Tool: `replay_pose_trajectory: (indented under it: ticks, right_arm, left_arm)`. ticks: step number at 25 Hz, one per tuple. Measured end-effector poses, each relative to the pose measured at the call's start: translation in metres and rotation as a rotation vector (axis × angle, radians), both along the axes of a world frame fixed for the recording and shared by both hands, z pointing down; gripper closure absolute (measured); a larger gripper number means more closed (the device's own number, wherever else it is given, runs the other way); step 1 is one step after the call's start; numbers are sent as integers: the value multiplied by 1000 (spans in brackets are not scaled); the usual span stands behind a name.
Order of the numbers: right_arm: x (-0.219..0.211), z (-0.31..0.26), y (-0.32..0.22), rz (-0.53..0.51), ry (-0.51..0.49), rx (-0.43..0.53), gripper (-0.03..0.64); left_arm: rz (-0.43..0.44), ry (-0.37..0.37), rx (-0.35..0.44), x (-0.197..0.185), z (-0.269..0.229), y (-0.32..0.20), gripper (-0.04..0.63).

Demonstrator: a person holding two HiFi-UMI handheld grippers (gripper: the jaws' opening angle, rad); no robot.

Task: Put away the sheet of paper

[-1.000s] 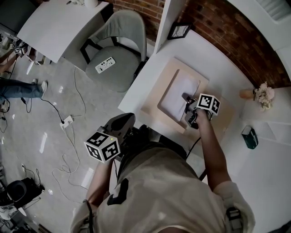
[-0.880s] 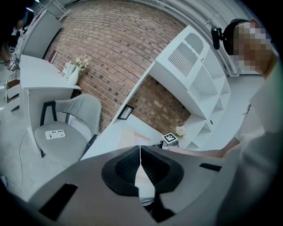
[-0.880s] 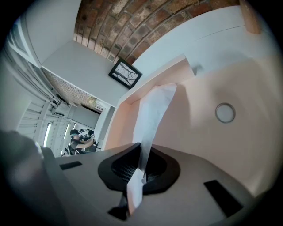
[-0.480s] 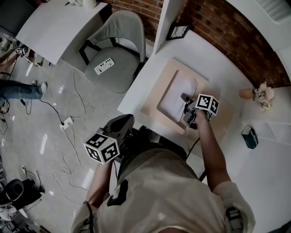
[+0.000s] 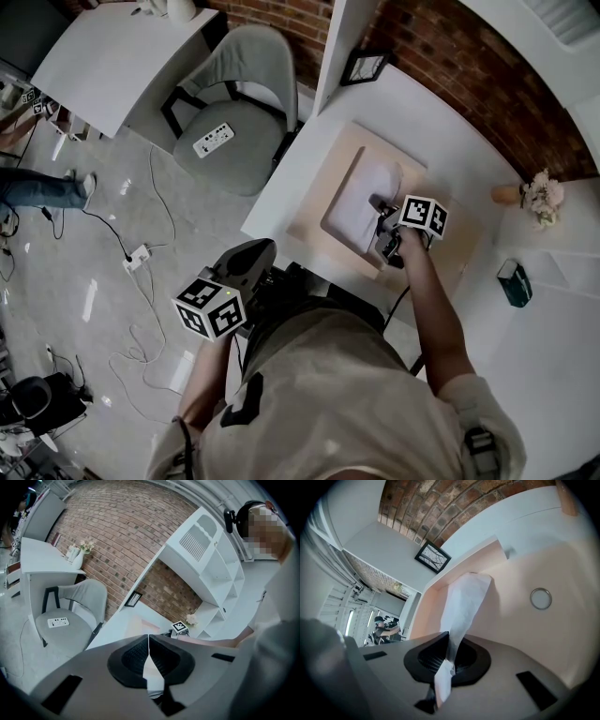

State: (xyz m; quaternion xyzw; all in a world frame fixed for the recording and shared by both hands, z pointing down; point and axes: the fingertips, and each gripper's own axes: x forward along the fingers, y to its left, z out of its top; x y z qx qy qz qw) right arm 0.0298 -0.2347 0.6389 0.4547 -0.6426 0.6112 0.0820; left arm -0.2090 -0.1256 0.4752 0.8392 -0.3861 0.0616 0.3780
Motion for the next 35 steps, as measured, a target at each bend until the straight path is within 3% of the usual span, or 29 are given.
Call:
replay_pose_trajectory:
  ticks: [35]
  right_arm:
    - [-11, -1, -1, 9, -6, -20, 588]
  left_arm:
    - [-8, 10, -4, -10, 0, -3, 575]
